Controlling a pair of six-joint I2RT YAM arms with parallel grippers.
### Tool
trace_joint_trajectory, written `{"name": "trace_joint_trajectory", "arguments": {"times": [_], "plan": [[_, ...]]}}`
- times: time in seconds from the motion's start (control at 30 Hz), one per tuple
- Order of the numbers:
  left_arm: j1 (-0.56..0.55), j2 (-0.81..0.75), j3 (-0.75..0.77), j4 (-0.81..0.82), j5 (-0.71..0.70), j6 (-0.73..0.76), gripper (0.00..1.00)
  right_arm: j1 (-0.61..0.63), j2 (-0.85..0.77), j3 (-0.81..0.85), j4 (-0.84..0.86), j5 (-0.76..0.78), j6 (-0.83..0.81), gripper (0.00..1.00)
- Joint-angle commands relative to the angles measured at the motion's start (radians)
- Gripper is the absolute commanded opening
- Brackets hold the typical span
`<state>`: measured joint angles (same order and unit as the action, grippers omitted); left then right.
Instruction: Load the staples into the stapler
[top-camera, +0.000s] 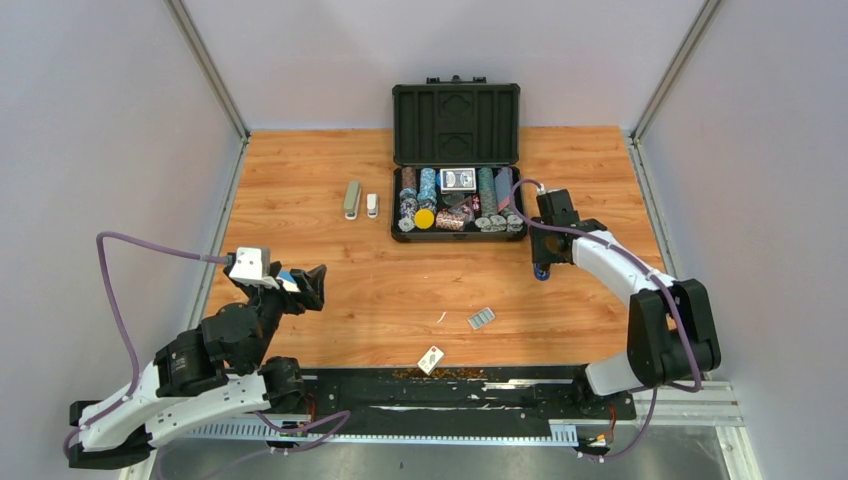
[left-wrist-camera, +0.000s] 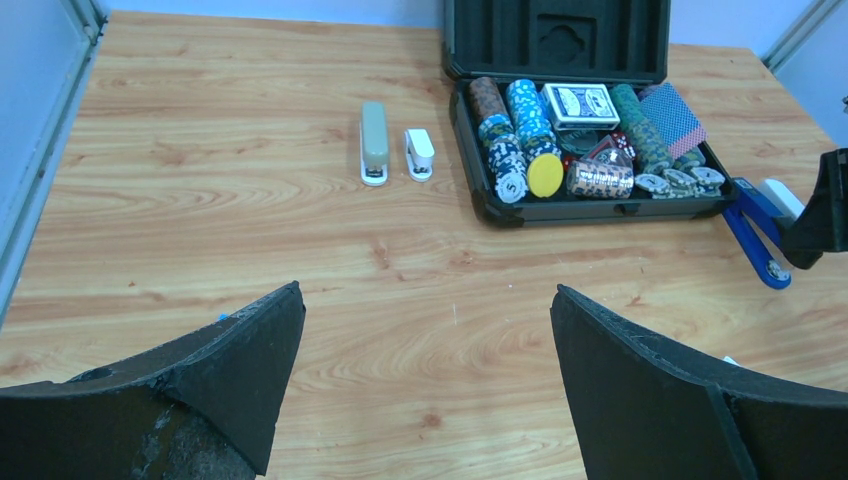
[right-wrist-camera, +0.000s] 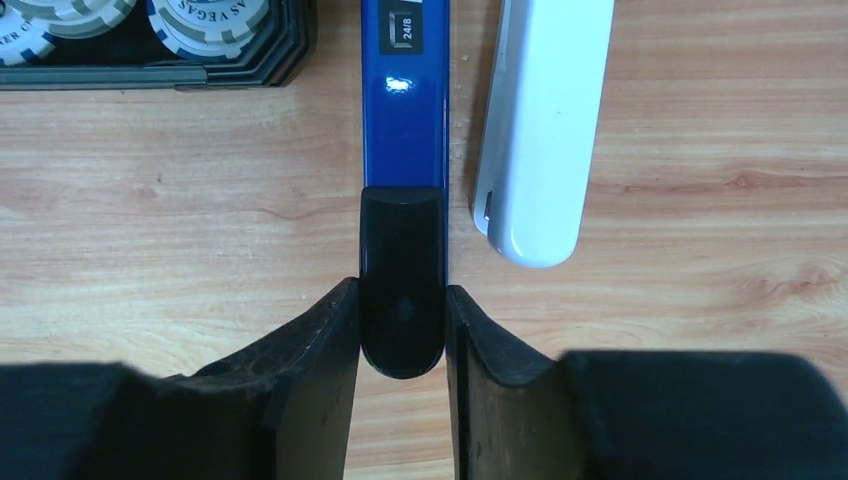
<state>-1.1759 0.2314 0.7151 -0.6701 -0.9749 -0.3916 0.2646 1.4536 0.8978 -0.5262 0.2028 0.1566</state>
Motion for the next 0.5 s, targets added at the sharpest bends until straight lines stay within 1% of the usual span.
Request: {"name": "trace_joint_trajectory", "arguments": {"times": [0.0, 0.07, 0.13, 0.27, 0.43, 0.47], "plan": [[-0.003, 0.008, -0.003, 0.012, -0.011, -0.006, 1.00, -0.003, -0.071, 0.026, 0.045, -0.044, 0.029, 0.44], [-0.002, 0.010, -0.003, 0.013, -0.011, -0.003, 1.00, -0.002, -0.147, 0.025, 0.021, -0.046, 0.038, 0.56], [-0.003, 0.011, -0.002, 0.014, -0.012, -0.001, 1.00, -0.003, -0.252, 0.027, -0.003, -0.039, 0.043, 0.63], [-0.003, 0.015, 0.005, 0.014, -0.018, 0.008, 1.00, -0.002, -0.426, 0.056, -0.072, -0.016, 0.050, 0.72], [-0.002, 0.018, 0.055, -0.015, -0.034, 0.033, 1.00, -0.003, -0.660, 0.103, -0.146, 0.038, 0.047, 0.79], [-0.002, 0.017, 0.070, -0.025, -0.036, 0.038, 1.00, -0.003, -0.709, 0.109, -0.153, 0.056, 0.043, 0.83]]}}
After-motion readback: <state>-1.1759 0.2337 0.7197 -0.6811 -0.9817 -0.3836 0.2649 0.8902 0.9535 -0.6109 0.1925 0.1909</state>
